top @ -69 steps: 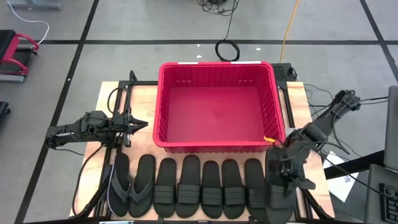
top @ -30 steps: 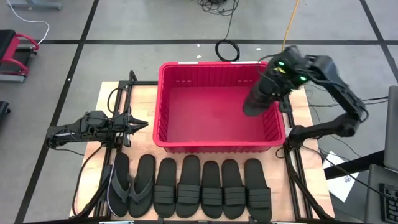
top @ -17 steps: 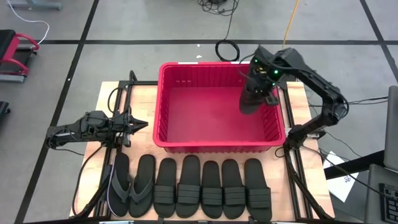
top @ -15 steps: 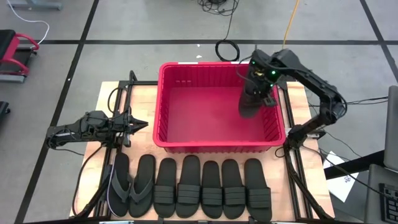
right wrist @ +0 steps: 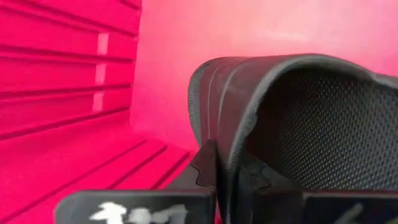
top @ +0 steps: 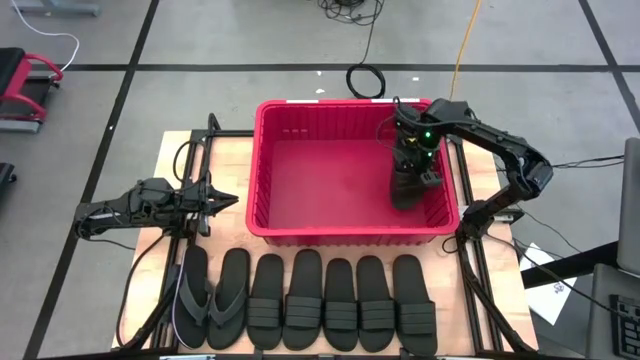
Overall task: Pick and place slides into bin
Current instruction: Put the black slipper into the red bin
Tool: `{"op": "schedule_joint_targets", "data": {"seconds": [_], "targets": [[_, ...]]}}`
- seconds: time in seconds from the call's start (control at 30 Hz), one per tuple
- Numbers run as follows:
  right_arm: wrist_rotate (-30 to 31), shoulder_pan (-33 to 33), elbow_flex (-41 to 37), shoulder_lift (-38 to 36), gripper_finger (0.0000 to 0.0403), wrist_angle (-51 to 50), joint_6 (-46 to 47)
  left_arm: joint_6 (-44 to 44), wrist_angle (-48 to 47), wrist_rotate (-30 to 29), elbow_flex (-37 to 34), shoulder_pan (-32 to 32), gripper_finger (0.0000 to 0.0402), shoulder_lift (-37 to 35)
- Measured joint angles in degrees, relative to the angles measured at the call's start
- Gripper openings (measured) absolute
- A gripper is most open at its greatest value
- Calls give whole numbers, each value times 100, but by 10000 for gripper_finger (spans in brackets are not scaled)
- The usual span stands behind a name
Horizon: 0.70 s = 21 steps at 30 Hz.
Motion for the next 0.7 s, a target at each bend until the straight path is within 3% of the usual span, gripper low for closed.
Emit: {"op": "schedule_joint_targets", "data": {"seconds": [0.13,0.7], "targets": [[-279,0,-229,0,4,219,-85,2,0,0,-2,0,37,0],[-268,-4,-1490,-11,4,1253,-67,-61,2,-1,0,2,37,1]]}}
